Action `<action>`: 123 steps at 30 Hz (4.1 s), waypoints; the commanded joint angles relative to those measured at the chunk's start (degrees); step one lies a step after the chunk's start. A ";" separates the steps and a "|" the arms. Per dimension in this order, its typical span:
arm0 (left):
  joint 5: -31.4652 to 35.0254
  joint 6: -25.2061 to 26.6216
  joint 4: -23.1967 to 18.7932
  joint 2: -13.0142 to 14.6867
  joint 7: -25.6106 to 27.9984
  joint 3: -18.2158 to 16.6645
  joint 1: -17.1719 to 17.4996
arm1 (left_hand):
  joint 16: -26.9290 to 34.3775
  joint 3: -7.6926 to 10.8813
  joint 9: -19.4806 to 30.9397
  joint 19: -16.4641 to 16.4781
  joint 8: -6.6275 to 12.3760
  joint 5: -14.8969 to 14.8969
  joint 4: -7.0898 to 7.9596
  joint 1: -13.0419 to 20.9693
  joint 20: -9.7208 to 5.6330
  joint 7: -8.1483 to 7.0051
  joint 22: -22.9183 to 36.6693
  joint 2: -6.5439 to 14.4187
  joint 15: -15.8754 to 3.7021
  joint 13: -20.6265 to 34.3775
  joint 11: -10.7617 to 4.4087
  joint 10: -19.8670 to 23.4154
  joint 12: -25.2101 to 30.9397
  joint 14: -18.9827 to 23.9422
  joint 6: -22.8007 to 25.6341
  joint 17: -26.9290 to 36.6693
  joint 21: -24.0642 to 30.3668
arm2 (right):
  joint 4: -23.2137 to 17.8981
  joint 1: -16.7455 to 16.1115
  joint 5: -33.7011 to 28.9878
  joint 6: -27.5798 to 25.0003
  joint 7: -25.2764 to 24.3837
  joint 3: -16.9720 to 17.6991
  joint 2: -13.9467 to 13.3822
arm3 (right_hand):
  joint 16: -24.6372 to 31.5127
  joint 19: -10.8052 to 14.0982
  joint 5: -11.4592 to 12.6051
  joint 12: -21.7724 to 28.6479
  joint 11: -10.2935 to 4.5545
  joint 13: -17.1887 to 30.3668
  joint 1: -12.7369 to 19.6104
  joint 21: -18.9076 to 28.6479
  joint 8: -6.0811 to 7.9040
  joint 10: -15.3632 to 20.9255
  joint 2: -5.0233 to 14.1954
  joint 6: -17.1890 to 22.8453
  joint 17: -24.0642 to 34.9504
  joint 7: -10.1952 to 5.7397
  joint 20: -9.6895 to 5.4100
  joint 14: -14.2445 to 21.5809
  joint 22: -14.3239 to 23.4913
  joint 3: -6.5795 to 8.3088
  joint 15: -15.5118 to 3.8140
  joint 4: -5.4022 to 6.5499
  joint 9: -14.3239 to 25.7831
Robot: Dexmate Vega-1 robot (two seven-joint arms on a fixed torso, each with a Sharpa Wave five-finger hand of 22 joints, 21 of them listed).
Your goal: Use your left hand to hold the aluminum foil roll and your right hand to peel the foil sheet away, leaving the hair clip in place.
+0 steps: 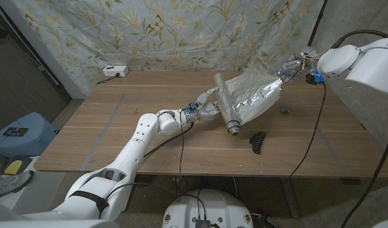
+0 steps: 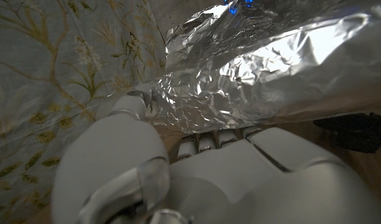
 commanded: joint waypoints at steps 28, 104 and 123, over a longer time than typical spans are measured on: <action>-5.34 0.46 0.25 4.38 -2.16 3.24 -0.71 | 0.73 1.17 0.16 0.97 1.14 -0.57 -0.14 -0.49 -0.05 -0.09 0.08 0.58 -0.10 0.08 -0.13 2.51 0.53 1.37 3.74 -0.30 0.17 | 1.26 -7.19 9.41 3.15 -0.31 12.72 -0.80 | -5.08 -4.11 -0.33 -5.79 5.40 -1.84 -13.52 0.50 -5.63 -8.11 -2.86 -4.95 -1.10 2.61 2.67 -4.51 -0.51 -4.63 4.50 6.13 -2.52; -5.08 0.55 -0.13 4.55 -1.87 3.25 -0.26 | 0.36 2.08 0.22 0.59 0.02 -1.06 -0.28 -1.16 0.14 -0.34 0.08 0.48 0.35 0.13 -0.27 1.57 -0.44 0.40 2.58 -0.55 -0.24 | 7.11 0.07 10.92 10.29 4.51 -2.96 3.99 | -1.50 9.82 -0.65 -0.66 -2.22 4.55 -3.75 1.11 0.90 5.34 -0.10 1.98 0.46 -1.51 -4.99 10.12 0.09 -1.65 -3.97 -1.22 -5.24; -5.07 0.62 -0.36 4.73 -2.61 3.85 -0.28 | 0.03 2.10 0.24 0.38 -0.65 -1.25 -0.38 -1.43 0.91 -0.67 0.10 -0.01 1.46 0.13 -0.05 0.02 -1.18 -0.17 0.56 -0.86 -0.41 | 7.77 -0.62 12.41 9.39 5.30 -0.97 2.48 | -2.37 9.99 -0.85 0.64 -2.01 4.79 -2.79 2.26 0.85 6.09 -0.44 2.56 1.23 -0.58 -5.53 11.86 0.13 -0.52 -3.79 -0.51 -3.57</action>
